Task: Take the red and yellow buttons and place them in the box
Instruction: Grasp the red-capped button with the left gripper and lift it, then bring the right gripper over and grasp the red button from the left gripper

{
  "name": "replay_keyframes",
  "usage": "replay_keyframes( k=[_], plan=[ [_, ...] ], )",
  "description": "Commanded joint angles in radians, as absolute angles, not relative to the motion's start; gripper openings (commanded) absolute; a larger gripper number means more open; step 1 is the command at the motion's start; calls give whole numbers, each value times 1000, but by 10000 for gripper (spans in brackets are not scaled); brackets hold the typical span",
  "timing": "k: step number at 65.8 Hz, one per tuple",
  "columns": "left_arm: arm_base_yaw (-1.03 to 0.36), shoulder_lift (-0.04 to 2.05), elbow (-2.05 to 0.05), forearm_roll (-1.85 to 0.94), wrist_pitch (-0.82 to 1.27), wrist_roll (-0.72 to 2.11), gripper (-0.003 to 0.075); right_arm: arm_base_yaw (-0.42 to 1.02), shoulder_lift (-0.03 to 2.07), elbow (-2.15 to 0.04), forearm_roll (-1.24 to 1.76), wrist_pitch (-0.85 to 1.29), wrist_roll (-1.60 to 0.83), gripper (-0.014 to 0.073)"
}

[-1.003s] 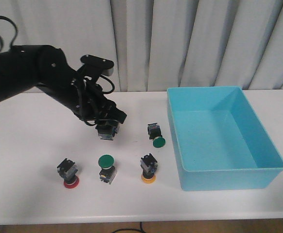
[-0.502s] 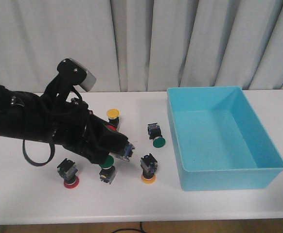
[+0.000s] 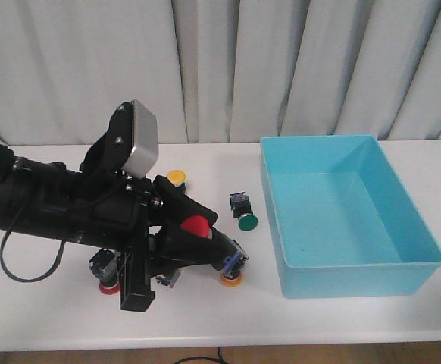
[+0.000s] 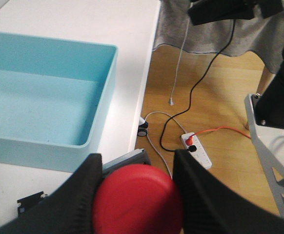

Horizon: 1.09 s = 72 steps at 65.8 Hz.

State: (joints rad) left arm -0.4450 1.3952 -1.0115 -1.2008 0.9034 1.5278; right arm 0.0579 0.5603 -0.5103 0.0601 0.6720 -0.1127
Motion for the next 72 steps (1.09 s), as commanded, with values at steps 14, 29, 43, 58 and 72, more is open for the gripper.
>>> replay_keyframes(
  k=[14,29,43,58,72],
  plan=[
    [-450,1360,-1038,-1272,929,1607,182,53,813,-652,681,724,-976,536],
    [-450,1360,-1038,-1265,945,1758,182,53,1031,-740,1025,893,-1487,545],
    [-450,1360,-1038,-1265,955,1817,182,90,1192,-866,1070,975,-1607,541],
    [-450,1360,-1038,-1265,955,1817,182,275,1317,-988,997,953,-1673,526],
    [-450,1360,-1038,-1265,960,1816,182,405,1430,-1104,974,956,-1674,526]
  ],
)
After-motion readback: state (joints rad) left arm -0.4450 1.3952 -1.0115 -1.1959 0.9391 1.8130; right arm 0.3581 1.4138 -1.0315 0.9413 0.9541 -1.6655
